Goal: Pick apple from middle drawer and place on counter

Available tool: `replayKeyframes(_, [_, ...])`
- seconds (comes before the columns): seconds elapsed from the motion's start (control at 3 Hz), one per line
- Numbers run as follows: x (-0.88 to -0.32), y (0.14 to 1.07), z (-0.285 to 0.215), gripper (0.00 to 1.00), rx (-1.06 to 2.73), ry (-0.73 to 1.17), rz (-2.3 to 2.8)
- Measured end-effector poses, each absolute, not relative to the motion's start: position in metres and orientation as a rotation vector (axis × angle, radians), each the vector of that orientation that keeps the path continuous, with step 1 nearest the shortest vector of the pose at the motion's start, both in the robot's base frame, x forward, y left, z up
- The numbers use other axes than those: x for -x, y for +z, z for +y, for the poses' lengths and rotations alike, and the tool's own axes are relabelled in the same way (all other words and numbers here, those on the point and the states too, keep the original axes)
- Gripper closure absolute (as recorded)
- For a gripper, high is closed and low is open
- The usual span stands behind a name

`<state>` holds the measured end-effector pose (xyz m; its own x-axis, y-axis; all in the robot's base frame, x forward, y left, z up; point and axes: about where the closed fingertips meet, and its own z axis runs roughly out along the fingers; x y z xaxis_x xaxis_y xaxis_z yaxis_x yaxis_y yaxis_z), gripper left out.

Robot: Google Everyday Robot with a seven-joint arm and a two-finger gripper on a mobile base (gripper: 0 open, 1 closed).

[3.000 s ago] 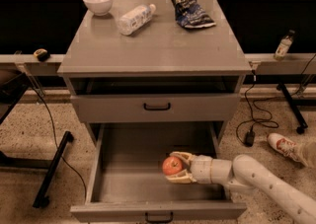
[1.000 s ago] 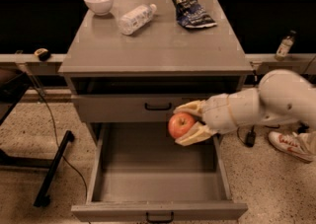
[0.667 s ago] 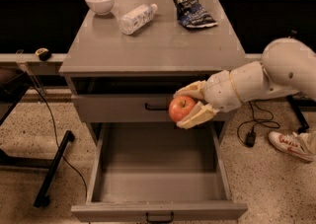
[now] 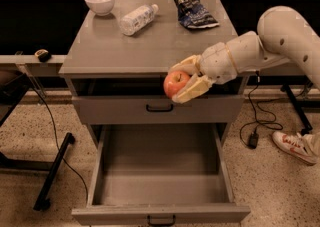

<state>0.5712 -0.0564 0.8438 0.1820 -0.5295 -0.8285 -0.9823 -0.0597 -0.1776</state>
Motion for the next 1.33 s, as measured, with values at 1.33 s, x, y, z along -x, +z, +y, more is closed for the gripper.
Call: replayKeyframes(1.33, [-0.658,0.931,-0.087,1.00,1.530,0.496,1.441])
